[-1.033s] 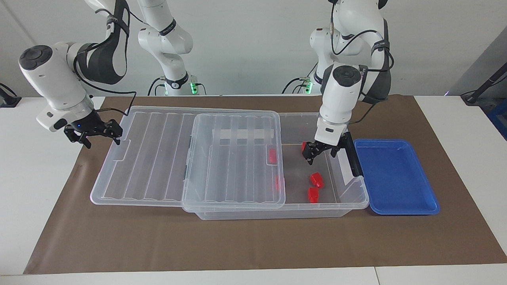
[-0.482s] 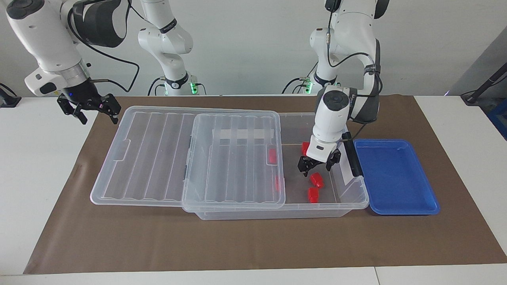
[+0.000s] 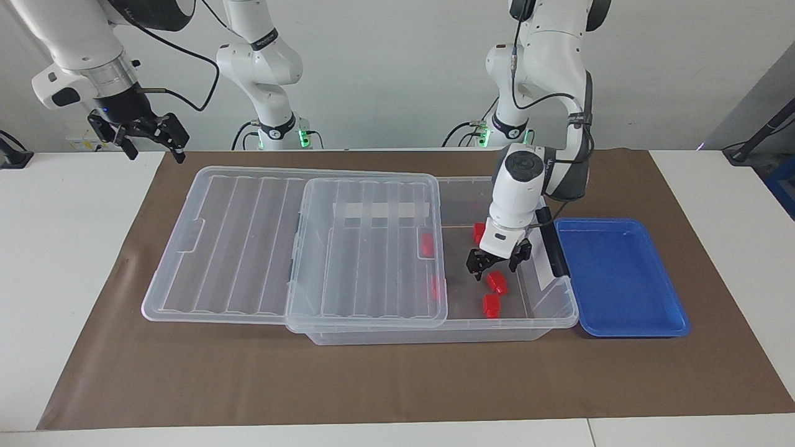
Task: Place red block in blue tray from box
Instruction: 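Reach the left gripper into the box and grasp a red block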
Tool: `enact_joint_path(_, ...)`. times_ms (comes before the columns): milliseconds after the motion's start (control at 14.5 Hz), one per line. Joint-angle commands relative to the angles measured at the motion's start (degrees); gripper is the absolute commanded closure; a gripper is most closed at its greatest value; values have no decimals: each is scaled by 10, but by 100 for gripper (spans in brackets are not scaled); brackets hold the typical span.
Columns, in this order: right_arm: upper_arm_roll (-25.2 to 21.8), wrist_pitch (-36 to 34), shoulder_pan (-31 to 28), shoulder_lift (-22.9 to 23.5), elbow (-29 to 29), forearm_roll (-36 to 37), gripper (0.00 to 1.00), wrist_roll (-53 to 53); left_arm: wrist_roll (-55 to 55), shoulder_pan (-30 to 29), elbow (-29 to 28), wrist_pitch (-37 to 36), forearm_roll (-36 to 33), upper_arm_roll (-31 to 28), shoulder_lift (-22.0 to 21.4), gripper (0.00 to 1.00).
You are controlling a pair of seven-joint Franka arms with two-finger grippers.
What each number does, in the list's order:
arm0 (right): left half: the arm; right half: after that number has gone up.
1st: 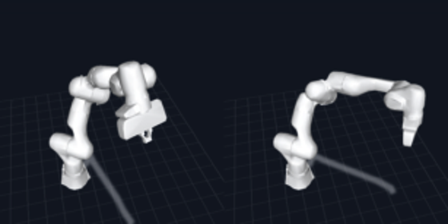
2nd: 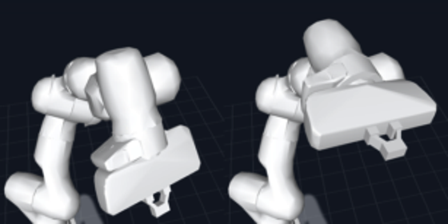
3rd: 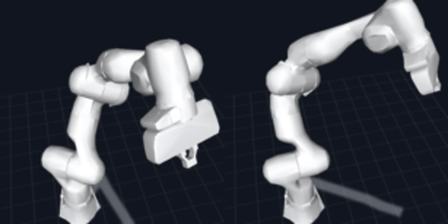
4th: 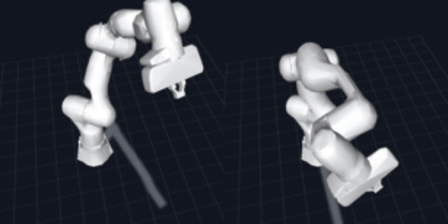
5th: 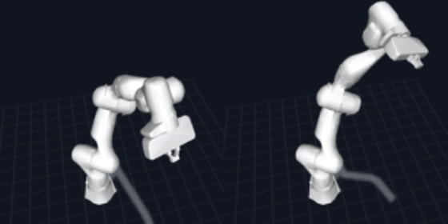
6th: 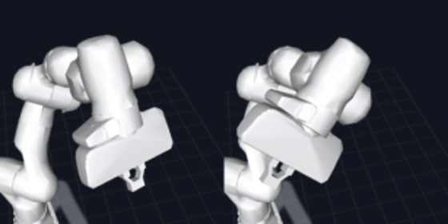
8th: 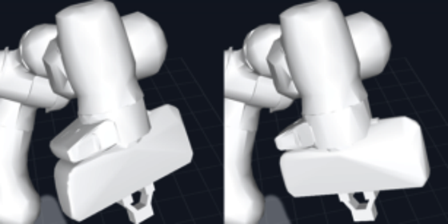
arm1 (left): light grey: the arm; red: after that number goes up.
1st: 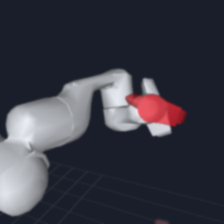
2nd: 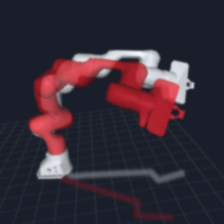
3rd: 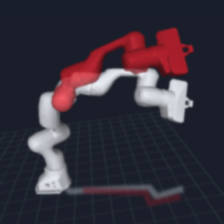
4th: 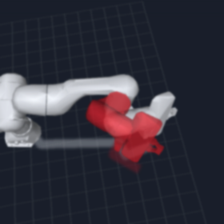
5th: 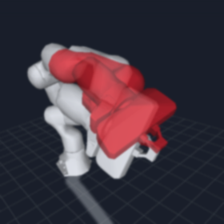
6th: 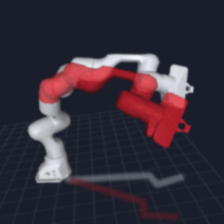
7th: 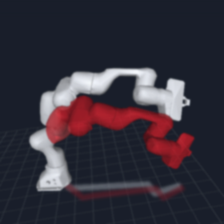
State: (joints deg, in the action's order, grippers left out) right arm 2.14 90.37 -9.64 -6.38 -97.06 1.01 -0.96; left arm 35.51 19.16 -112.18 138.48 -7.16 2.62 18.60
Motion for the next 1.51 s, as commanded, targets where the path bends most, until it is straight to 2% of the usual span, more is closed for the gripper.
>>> enact_joint_path(0,9,-5,21,4,6,4,0,31,4,0,-16,21,-8,-3,-4,0)
enact_joint_path(551,8,-4,30,5,6,5,0,32,5,1,-41,62,-8,-4,3,0)
enact_joint_path(688,-8,-5,50,5,7,7,0,21,5,1,-41,60,-8,-5,3,0)
enact_joint_path(757,-41,-5,79,8,8,11,0,20,5,1,-40,60,-8,-5,3,8)
enact_joint_path(826,-63,-4,95,9,9,13,0,20,6,1,-39,57,-8,-5,3,23)
enact_joint_path(1033,-62,-9,91,11,12,12,0,19,19,1,-36,54,-8,-6,3,69)
enact_joint_path(1101,-63,-11,91,13,13,13,0,19,19,1,-35,53,-8,-6,3,80)
enact_joint_path(1239,-62,-33,89,33,42,16,0,19,20,2,-32,52,-8,-7,3,87)
enact_joint_path(1308,-58,-48,88,48,67,16,0,19,20,2,-30,49,-8,-7,3,97)
enact_joint_path(1446,-57,-53,92,47,71,11,0,19,20,2,-23,37,-9,-8,3,100)
